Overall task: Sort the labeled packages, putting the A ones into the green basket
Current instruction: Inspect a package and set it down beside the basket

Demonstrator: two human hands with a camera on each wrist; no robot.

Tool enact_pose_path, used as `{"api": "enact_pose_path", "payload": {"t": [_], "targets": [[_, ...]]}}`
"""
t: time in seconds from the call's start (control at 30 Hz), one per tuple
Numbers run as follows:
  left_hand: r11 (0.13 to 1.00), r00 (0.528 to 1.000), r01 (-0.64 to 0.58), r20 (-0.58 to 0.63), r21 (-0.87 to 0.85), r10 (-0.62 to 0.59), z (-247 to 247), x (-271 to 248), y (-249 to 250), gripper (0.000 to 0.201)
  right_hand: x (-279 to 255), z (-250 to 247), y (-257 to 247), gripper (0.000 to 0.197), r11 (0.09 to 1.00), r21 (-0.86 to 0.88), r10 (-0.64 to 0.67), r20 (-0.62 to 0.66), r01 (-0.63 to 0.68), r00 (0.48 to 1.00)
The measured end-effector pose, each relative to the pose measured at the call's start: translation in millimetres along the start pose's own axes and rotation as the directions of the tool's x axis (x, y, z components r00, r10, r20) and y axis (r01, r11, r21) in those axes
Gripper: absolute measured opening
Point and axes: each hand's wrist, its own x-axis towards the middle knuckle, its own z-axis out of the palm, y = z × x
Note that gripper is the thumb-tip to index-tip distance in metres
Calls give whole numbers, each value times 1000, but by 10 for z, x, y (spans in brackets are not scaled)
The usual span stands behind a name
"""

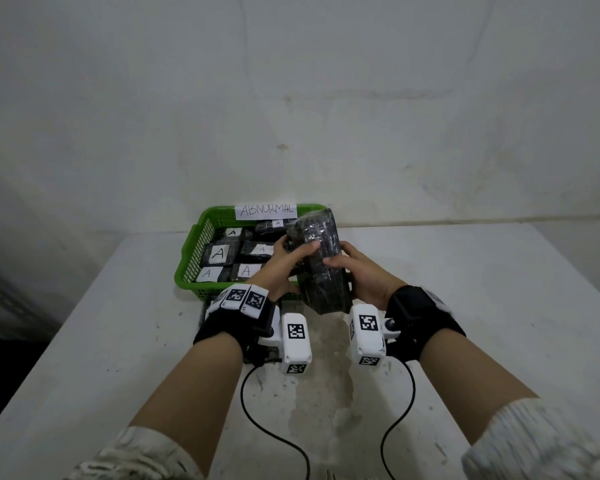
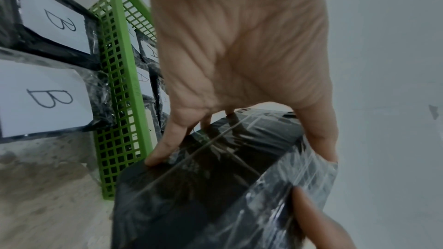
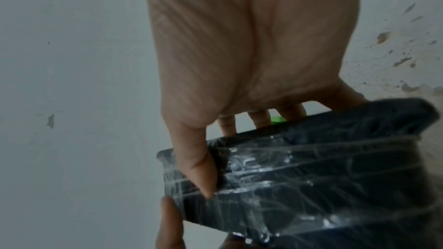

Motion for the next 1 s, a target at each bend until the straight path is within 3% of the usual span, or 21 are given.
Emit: {"api": "enact_pose_path", "payload": {"t": [0.23,0.37,0.57,0.67,0.77,0.87,1.0], "targets": [[999,998,-14,-53,38,17,0,11,29,76,-44,56,-67,39,999,-46,2,-11,-3,1000],[1000,1000,12,-11,-10,-12,-40,3,36,90,-60,56,-101,36,998,-64,-3,-4,2,1000],[1000,999,10,-40,15,-9,-20,20,78,75,-101,74,-144,37,998,-64,8,1,-8,1000],[999,1000,29,-12,28,-28,-21,10,86,89,-96,73,-178,50,996,-89,6,-26,-8,1000],[997,998,60,33,42,-62,-36,2,60,98,-77,57,-192,44,994,-113,-17,-91,6,996],[996,996,83,35,35,-84,-65,2,13,91,-56,40,-218,26,997,-54,-52,-127,45,991],[997,998,58,-37,47,-56,-111,18,-7,65,9,8,-253,23,988,24,-143,-215,152,966]]}}
